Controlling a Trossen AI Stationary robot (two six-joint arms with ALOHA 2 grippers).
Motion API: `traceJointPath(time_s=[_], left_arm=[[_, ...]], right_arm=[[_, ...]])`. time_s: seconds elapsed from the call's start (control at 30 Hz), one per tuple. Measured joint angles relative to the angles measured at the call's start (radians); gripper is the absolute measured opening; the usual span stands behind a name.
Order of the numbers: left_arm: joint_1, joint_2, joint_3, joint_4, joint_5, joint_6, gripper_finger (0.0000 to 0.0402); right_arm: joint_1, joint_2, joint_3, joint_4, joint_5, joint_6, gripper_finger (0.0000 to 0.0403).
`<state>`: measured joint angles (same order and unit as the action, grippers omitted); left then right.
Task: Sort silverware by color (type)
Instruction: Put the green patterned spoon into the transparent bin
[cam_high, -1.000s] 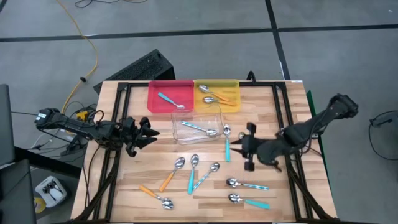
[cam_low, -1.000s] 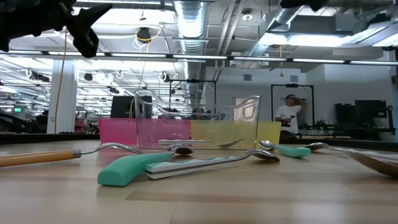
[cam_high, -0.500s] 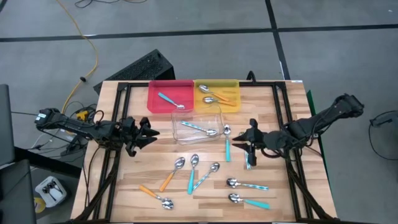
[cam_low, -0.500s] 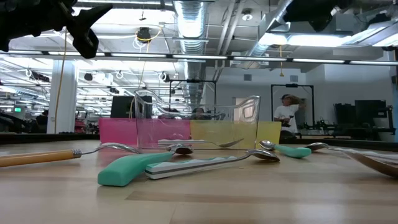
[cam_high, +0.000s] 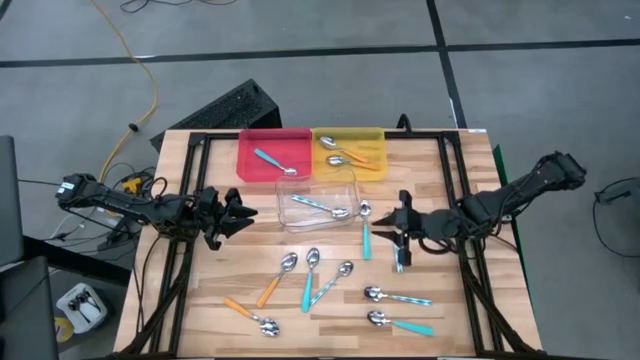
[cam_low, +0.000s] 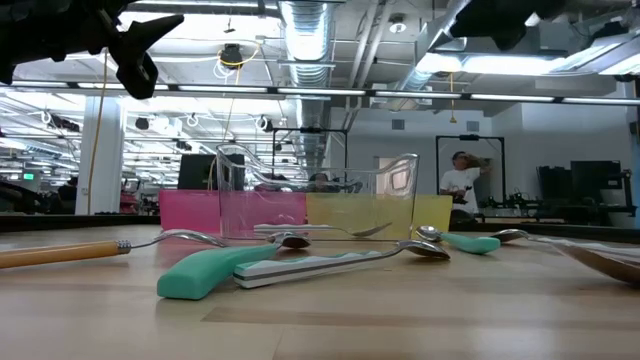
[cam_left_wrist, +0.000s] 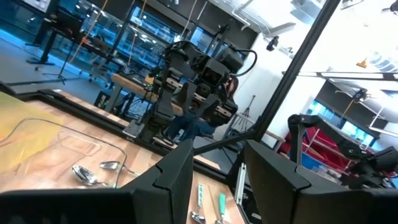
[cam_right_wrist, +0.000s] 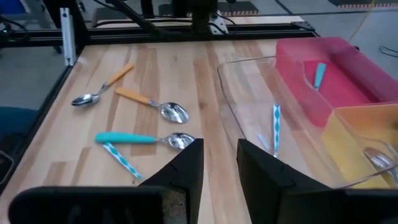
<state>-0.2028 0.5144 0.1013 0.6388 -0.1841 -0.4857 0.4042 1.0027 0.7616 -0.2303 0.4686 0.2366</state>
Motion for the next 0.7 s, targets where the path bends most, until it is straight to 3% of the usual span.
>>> traceJointPath(time_s=[0.7], left_arm=[[0.0,0.001,0.0,-0.037,-0.005,-0.001,0.013]], right_arm=[[-0.001,0.0,0.0,0.0,0.0,0.001,0.012]])
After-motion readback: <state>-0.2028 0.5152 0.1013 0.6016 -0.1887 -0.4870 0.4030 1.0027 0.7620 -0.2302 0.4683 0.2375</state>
